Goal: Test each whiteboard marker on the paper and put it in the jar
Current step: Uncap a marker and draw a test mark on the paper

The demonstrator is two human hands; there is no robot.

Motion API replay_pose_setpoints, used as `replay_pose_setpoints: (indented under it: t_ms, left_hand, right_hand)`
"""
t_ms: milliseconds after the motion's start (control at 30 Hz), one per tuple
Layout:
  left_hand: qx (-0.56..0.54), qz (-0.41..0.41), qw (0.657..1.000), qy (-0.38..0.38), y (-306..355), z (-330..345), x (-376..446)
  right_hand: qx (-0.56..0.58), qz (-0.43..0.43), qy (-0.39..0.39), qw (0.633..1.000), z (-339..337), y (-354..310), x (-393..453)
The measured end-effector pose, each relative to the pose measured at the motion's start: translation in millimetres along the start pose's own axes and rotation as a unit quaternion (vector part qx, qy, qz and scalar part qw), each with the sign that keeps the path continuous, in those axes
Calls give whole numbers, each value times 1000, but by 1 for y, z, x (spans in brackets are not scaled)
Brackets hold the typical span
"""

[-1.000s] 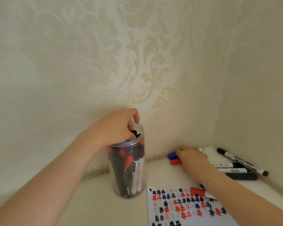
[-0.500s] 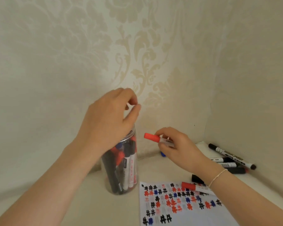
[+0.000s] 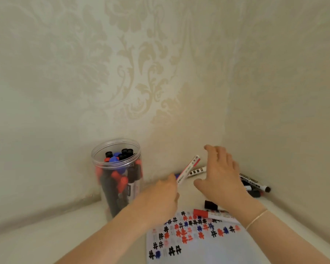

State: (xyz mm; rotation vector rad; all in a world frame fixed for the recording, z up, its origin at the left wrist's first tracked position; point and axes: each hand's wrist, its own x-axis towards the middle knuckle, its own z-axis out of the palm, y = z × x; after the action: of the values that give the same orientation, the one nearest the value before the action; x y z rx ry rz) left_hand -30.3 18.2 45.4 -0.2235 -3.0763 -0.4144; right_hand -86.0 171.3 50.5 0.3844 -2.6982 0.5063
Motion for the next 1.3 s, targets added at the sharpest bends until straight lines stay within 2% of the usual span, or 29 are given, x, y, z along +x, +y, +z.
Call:
replay_pose_setpoints:
  t_ms: [33, 67, 100, 133, 167, 267, 333, 533, 600, 800, 867, 933, 1100, 1133, 1267, 1300]
  left_hand:
    - [-59, -5, 998, -22, -3, 2, 0]
    - [-101, -2, 994, -46, -3, 2, -2]
    - [-132, 10, 989, -66, -2, 2, -3]
    - [-163, 30, 983, -81, 0, 2, -5]
    - [-193, 50, 976, -87, 2, 1, -6]
    - [-281, 68, 953, -90, 5, -5, -11]
    - [-336, 67, 936, -84, 9, -9, -17]
    - [-396, 106, 910, -56, 11, -8, -27]
    - [-404, 99, 908, -40, 9, -2, -29]
    - [-294, 58, 954, -12, 1, 7, -27]
    - [-269, 39, 962, -5, -5, 8, -27]
    - [-252, 23, 967, 21, -13, 11, -29]
    - [-239, 3, 966, 95, -27, 30, -38]
    - [-232, -1, 967, 103, -28, 34, -40]
    - [-153, -12, 982, 106, -30, 44, -45]
    - [-134, -11, 986, 100, -31, 46, -47]
  right_hand:
    - [142, 79, -137, 977, -11, -2, -2]
    - [310, 123, -283, 899, -17, -2, -4]
    - [438, 125, -372, 809, -19, -1, -9]
    - [508, 109, -394, 758, -18, -1, -14]
    - [539, 97, -382, 744, -14, -2, -18]
    - [566, 133, -249, 775, -1, -11, -22]
    - [590, 138, -193, 772, 4, -13, -21]
    - [639, 76, -272, 716, -3, -12, -26]
    - [628, 66, -281, 723, -6, -10, -24]
    - [581, 97, -211, 780, -6, -17, -29]
    - [600, 154, -152, 770, -6, -15, -30]
    - [635, 219, -99, 734, -8, -7, -30]
    - [695, 245, -103, 668, -5, 10, -44]
    - [697, 239, -114, 666, -3, 10, -48]
    - [651, 235, -132, 710, 9, 5, -61]
    - [650, 239, -132, 709, 13, 3, -64]
